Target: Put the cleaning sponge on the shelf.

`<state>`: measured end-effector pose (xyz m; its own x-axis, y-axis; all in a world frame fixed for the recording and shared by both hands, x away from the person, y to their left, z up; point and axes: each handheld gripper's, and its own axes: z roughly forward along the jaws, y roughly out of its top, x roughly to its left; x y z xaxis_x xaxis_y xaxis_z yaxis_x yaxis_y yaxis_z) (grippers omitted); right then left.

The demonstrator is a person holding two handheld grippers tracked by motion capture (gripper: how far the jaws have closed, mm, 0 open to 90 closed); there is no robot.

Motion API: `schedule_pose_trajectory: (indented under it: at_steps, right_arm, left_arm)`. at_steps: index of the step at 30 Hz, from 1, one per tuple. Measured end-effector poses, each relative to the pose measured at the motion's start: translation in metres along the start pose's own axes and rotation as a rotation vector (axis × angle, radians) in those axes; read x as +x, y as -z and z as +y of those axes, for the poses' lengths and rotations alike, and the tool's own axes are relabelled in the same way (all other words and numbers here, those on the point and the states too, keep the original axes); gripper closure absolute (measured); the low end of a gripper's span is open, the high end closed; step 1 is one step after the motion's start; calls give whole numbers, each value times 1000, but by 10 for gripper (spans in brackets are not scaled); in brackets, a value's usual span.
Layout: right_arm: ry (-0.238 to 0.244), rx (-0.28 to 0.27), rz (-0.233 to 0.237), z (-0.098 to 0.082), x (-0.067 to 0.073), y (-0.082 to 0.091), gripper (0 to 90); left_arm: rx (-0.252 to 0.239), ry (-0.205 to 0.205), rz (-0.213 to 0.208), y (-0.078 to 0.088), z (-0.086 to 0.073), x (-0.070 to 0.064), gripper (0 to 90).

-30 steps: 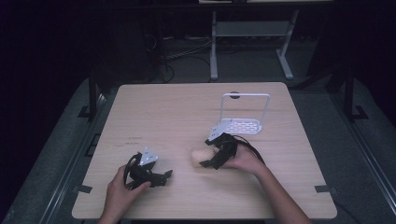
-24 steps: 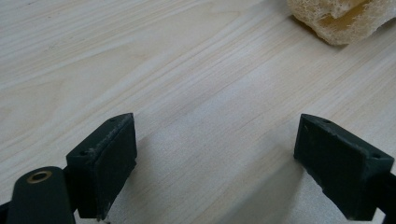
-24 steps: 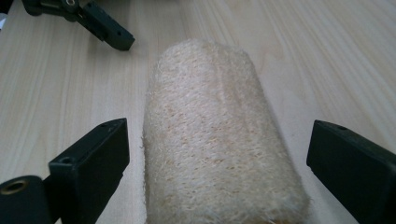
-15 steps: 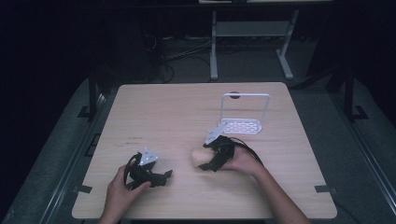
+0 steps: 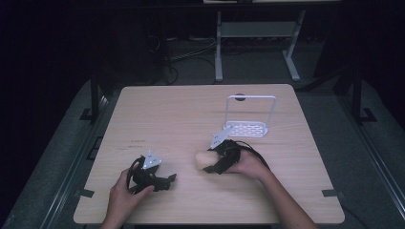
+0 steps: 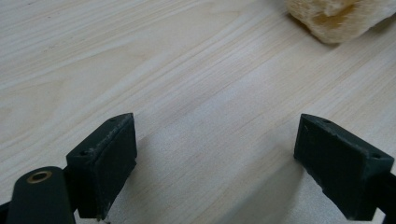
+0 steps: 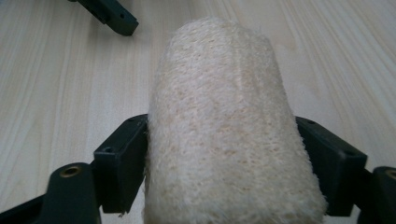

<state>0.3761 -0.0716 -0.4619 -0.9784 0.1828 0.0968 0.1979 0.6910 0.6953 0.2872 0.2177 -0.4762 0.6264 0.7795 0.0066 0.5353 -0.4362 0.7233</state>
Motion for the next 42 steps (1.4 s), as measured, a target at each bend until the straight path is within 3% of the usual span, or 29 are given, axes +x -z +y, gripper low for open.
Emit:
schedule_pose_trajectory:
  at_steps: [22,42]
  right_arm:
    - [-25,-30,-35,-3,7,19,274]
    - [-96,-70,-130,-24,6,47,274]
  left_arm:
    - [0,0,0,0,0,0,125]
    - [0,0,0,0,0,0,125]
